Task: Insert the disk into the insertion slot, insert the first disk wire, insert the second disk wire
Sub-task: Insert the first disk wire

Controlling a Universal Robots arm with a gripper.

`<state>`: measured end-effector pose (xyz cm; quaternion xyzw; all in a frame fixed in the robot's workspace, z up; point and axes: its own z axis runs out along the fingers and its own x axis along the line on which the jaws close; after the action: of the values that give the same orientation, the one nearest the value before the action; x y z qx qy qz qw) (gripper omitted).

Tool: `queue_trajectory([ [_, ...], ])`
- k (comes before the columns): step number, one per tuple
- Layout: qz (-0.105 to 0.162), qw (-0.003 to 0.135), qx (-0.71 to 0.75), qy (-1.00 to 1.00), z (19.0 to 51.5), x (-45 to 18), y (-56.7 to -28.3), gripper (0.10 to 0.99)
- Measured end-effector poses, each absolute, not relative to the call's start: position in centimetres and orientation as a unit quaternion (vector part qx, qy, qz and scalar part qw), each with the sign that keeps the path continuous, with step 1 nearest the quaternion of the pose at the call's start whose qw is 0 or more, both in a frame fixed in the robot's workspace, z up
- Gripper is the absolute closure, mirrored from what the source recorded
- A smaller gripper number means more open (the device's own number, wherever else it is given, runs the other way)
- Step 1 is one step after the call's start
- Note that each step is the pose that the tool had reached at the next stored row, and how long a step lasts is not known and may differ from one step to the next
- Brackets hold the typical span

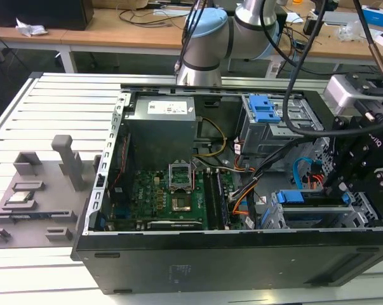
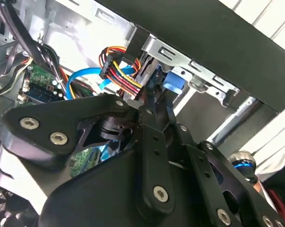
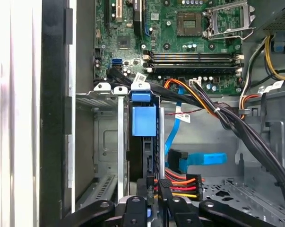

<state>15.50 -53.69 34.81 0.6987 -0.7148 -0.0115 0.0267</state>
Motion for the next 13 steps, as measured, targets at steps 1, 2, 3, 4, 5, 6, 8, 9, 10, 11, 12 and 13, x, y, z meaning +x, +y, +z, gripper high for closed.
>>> queue_trajectory([
  [1,-0.011,0.027,0.699,-0.715,35.1,15.5,-53.7,0.847],
  [2,-0.011,0.027,0.699,-0.715,35.4,15.5,-53.6,0.847],
  [3,-0.011,0.027,0.699,-0.715,35.9,15.5,-53.4,0.863],
  [4,-0.011,0.027,0.699,-0.715,36.4,15.5,-53.4,0.98],
  [5,-0.011,0.027,0.699,-0.715,36.7,15.5,-53.3,0.98],
  [6,-0.011,0.027,0.699,-0.715,37.0,15.5,-53.3,0.98],
  [8,-0.011,0.027,0.699,-0.715,37.6,15.5,-53.3,0.98],
  [9,-0.011,0.027,0.699,-0.715,37.8,15.5,-53.3,0.98],
  [10,-0.011,0.027,0.699,-0.715,37.9,15.5,-53.3,0.98],
  [11,-0.011,0.027,0.699,-0.715,38.0,15.5,-53.3,0.98],
  [12,-0.011,0.027,0.699,-0.715,38.2,15.5,-53.3,0.98],
  [13,-0.012,0.027,0.699,-0.715,38.2,15.5,-53.3,0.98],
])
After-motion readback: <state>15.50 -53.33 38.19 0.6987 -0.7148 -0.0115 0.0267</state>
